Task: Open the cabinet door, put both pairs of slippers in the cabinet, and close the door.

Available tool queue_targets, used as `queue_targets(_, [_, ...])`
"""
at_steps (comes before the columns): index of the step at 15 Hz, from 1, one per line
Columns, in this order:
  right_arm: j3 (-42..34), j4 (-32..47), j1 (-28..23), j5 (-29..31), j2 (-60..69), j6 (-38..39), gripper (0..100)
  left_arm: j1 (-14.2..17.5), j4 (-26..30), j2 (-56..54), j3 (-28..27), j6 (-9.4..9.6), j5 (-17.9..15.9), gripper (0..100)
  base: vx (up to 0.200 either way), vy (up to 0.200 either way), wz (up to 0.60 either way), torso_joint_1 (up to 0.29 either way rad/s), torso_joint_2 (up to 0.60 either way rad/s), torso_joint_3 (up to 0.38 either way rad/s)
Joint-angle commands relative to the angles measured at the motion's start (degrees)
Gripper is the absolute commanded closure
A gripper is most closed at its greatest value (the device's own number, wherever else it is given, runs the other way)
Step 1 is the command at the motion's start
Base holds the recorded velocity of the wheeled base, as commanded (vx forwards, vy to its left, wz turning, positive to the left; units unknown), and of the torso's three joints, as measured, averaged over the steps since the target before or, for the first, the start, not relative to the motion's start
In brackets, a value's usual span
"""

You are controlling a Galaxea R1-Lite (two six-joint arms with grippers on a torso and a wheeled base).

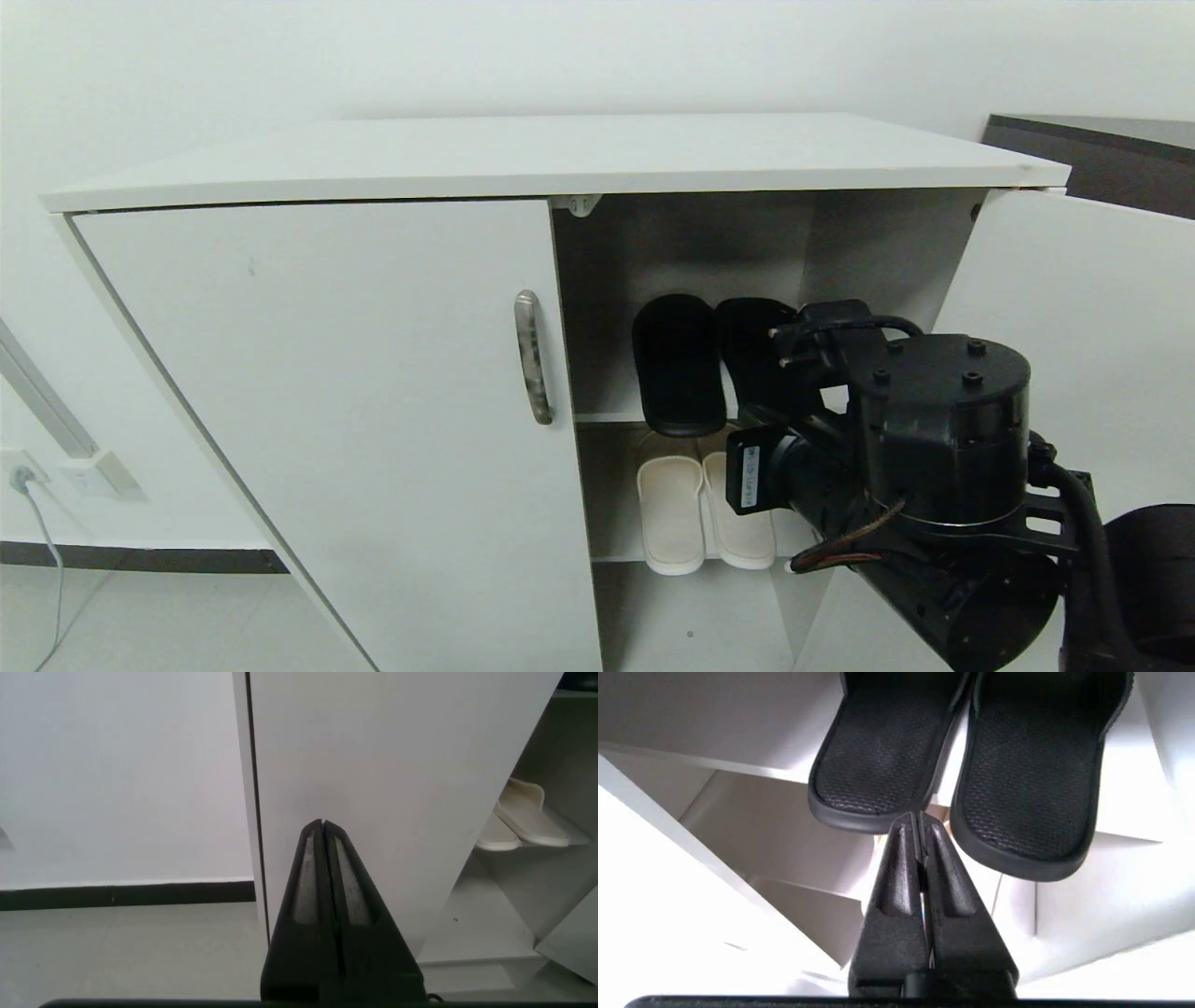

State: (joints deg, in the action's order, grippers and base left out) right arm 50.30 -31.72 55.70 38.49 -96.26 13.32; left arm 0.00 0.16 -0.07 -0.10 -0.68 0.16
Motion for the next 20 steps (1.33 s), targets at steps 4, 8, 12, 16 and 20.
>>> queue_targets(4, [0.0,-0.1,-0.1,0.1,-0.7,0.0,100,0.0,0.0,0.1,0.0,-0.02,0.0,100,0.0,0.0,0.0,0.0,0.0,0.0])
queue_targets(8, [-0.1,-0.1,-0.1,0.1,-1.2,0.1,100,0.0,0.0,0.1,0.0,-0.02,0.0,100,-0.15,0.0,0.0,0.003,0.0,0.001])
queue_targets(12, [-0.7,-0.1,-0.1,0.0,-1.3,0.1,100,0.0,0.0,0.1,0.0,-0.02,0.0,100,-0.2,0.0,0.0,0.002,0.0,0.005])
queue_targets(16, [-0.9,-0.1,-0.1,0.0,-1.3,0.4,100,0.0,0.0,0.1,0.0,-0.02,0.0,100,-0.2,0.0,0.0,0.002,0.01,0.0])
queue_targets(20, [-2.0,-0.5,-0.2,0.0,-1.3,-0.1,100,0.0,0.0,0.1,0.0,-0.11,0.0,100,-0.2,0.0,0.0,-0.002,0.0,0.0])
